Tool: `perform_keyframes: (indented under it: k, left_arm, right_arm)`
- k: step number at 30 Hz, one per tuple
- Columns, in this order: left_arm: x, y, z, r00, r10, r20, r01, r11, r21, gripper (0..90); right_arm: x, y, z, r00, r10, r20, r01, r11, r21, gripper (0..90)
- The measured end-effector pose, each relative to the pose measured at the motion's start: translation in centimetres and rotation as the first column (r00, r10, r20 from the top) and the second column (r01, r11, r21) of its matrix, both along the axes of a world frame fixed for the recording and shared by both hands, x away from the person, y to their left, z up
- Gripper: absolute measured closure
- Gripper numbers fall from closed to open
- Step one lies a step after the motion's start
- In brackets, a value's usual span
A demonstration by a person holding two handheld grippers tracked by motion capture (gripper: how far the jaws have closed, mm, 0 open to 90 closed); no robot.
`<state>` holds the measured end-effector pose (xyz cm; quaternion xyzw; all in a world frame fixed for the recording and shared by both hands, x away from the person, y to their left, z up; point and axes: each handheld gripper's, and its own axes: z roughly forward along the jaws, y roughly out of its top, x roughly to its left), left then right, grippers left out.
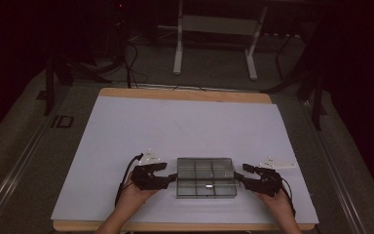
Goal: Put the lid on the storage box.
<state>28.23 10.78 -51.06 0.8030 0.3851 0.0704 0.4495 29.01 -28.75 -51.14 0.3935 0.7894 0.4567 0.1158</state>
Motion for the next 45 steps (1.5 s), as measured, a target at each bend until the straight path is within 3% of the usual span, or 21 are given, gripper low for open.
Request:
perform_keyframes:
  k: [6,9,15,17,20,22,25,27,31,35,42,45]
  left_arm:
    - [0.3,0.2,-0.8,0.9999,0.016,-0.007,-0.016,0.9998,0.009,38.3]
    - [0.4,0.3,-1.2,0.9998,0.019,-0.003,-0.019,0.9997,0.018,38.3]
    - [0.7,0.7,-1.6,0.9998,0.020,-0.003,-0.020,0.9998,-0.004,38.0]
    - [0.7,0.8,-1.6,0.9999,0.009,-0.009,-0.009,0.9998,-0.017,28.8]
    - [0.8,1.1,-1.5,0.9999,0.013,-0.005,-0.013,0.9989,-0.045,26.3]
    - [0.8,1.1,-1.4,0.9999,0.011,-0.008,-0.011,0.9989,-0.047,16.8]
    - [0.8,1.0,-1.4,0.9999,0.012,-0.011,-0.012,0.9990,-0.042,15.6]
    - [0.9,0.9,-1.4,0.9998,0.015,-0.010,-0.015,0.9989,-0.044,7.1]
    - [1.1,1.1,-1.4,0.9997,0.011,-0.021,-0.012,0.9967,-0.080,2.8]
    - [1.1,1.0,-1.3,1.0000,0.000,0.004,0.000,0.9976,-0.069,2.8]
    - [0.7,0.8,-1.2,0.9946,0.012,0.103,-0.010,0.9997,-0.023,2.8]
    - [0.7,0.8,-1.2,0.9939,0.013,0.110,-0.010,0.9997,-0.022,2.9]
  right_arm:
    - [0.0,-0.3,-0.1,0.9999,-0.015,0.007,0.016,1.000,-0.027,42.3]
    - [0.1,-0.6,-0.2,0.9997,-0.024,0.004,0.024,1.000,-0.013,42.3]
    - [0.2,-0.9,-0.1,0.9995,-0.029,0.013,0.029,0.999,-0.020,40.3]
    - [0.2,-1.0,0.0,0.9994,-0.030,0.018,0.030,0.999,-0.019,38.4]
    - [0.3,-1.2,0.1,0.9990,-0.034,0.029,0.035,0.999,-0.025,34.9]
    - [0.4,-1.3,0.2,0.9989,-0.037,0.029,0.037,0.999,-0.021,31.1]
    - [0.6,-1.6,0.3,0.9990,-0.032,0.032,0.032,0.999,0.008,25.3]
    - [0.6,-1.6,0.4,0.9989,-0.012,0.046,0.012,1.000,0.000,17.6]
    - [0.6,-1.6,0.5,0.9984,-0.007,0.056,0.007,1.000,0.010,15.2]
    - [0.7,-1.5,0.5,0.9971,-0.006,0.076,0.005,1.000,0.011,14.1]
    - [0.7,-1.4,0.4,0.9945,0.002,0.105,-0.002,1.000,-0.001,14.1]
    - [0.8,-1.5,0.4,0.9943,-0.001,0.107,0.001,1.000,-0.001,14.1]
